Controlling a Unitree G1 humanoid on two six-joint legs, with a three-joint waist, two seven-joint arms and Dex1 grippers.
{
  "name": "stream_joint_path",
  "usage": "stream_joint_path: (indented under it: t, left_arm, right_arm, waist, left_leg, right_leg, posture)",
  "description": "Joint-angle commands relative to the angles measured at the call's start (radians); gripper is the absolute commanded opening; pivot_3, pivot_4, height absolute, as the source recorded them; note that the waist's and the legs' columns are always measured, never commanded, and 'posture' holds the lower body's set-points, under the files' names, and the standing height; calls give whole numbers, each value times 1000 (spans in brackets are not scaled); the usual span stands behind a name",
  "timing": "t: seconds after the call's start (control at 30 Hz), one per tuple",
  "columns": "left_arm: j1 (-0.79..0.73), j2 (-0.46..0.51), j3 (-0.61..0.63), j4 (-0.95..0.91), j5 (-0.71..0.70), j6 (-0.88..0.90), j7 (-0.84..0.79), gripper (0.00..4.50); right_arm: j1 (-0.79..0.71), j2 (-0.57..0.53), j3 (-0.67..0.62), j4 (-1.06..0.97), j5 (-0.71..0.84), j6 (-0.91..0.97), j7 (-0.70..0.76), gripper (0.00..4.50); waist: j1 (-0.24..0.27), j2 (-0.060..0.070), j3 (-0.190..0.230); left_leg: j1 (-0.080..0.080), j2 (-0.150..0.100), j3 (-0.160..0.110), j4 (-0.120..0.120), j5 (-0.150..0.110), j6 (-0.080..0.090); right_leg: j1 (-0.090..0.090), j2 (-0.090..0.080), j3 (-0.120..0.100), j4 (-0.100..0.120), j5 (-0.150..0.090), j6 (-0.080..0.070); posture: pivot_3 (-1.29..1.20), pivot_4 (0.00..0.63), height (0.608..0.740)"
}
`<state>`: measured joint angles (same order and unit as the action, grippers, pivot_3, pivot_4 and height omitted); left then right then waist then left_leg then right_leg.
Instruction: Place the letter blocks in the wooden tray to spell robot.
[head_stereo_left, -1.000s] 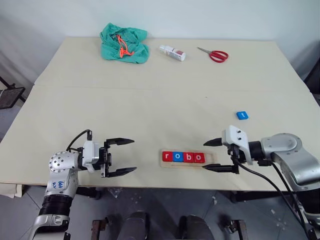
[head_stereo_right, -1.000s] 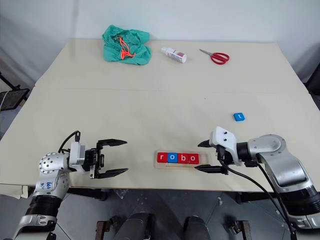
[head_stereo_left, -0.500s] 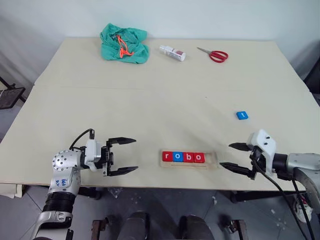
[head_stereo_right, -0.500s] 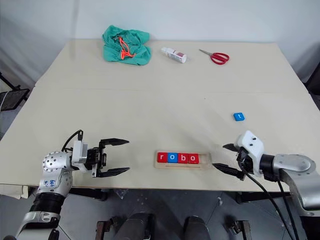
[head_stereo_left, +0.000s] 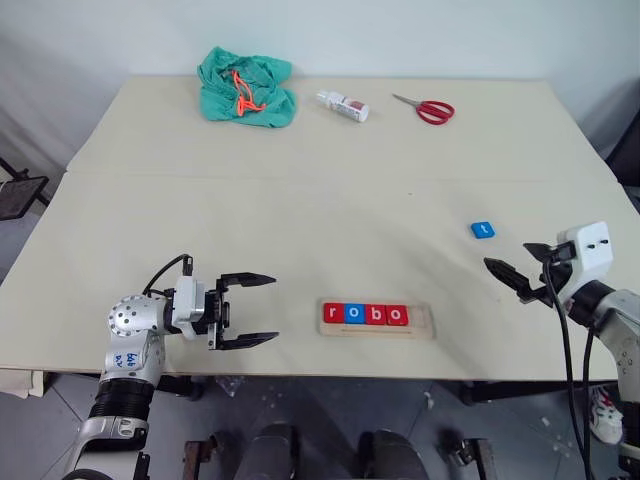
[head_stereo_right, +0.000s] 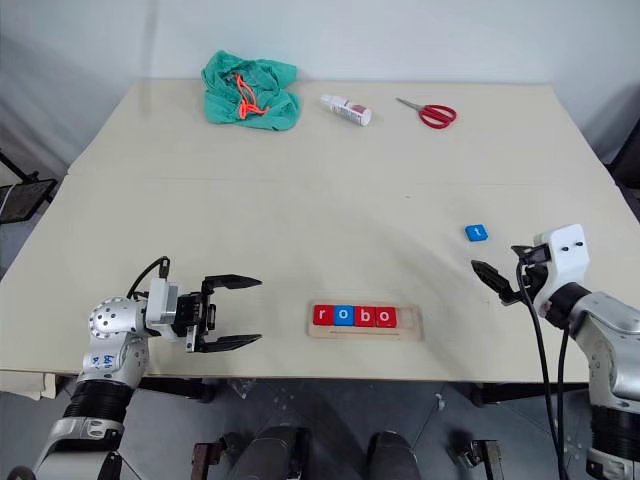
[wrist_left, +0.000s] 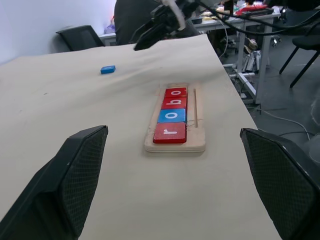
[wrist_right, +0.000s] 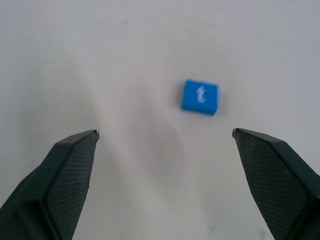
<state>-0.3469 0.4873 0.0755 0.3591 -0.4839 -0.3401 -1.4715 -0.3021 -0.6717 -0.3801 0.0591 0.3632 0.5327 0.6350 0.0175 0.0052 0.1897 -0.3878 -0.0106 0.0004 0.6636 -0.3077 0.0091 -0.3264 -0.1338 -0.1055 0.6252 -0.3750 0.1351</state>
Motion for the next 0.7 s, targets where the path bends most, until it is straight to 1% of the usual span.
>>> stream_joint_path:
  t: [0.03, 0.23, 0.33, 0.43, 0.57, 0.67, 0.7]
  left_arm:
    - [-14, 0, -4, -17, 0, -2, 0, 4500]
    - [0, 3, -4, -43, -5, 5, 11, 4500]
    - [23, 11, 1, -69, -7, 11, 23, 4500]
    - [36, 17, 6, -85, -7, 17, 34, 4500]
    - [53, 23, 11, -100, -9, 20, 46, 4500]
    - [63, 26, 14, -110, -10, 21, 53, 4500]
    - [64, 27, 15, -111, -11, 22, 54, 4500]
  right_arm:
    - [-110, 31, 40, 142, -41, -78, -52, 4474]
    - [-288, 66, 99, 422, -99, -208, -74, 4474]
    - [-387, 85, 126, 601, -143, -281, -105, 4474]
    - [-430, 91, 150, 698, -170, -317, -101, 4474]
    - [-452, 104, 186, 786, -205, -363, -95, 4474]
    - [-439, 110, 189, 782, -201, -372, -92, 3871]
    - [-437, 110, 187, 778, -199, -371, -93, 3550]
  waist:
    - [-6, 0, 0]
    - [-17, 0, 0]
    - [-24, 0, 0]
    - [-26, 0, 0]
    - [-27, 0, 0]
    - [-27, 0, 0]
    - [-28, 0, 0]
  left_leg:
    - [0, 0, 0, 0, 0, 0]
    - [-1, 0, -1, -1, 0, 0]
    - [-1, 0, -1, -2, 0, 0]
    - [0, 1, -1, -2, 0, 0]
    - [-1, 0, -1, -2, 0, 0]
    - [0, 1, -1, -1, 0, 0]
    - [0, 1, -1, -1, 0, 0]
  right_leg:
    - [0, 0, 0, 0, 0, 0]
    - [-1, 0, -1, 1, 0, 0]
    - [-1, 0, -1, 1, 0, 0]
    - [-1, 0, -1, 1, 0, 0]
    - [-1, 0, 0, 1, 0, 0]
    - [-1, 0, 0, 1, 0, 0]
    - [-1, 0, 0, 1, 0, 0]
  posture:
    - [0, 150, 740]
    - [0, 150, 740]
    - [0, 150, 740]
    - [0, 150, 740]
    - [0, 150, 740]
    - [0, 150, 740]
    - [0, 150, 740]
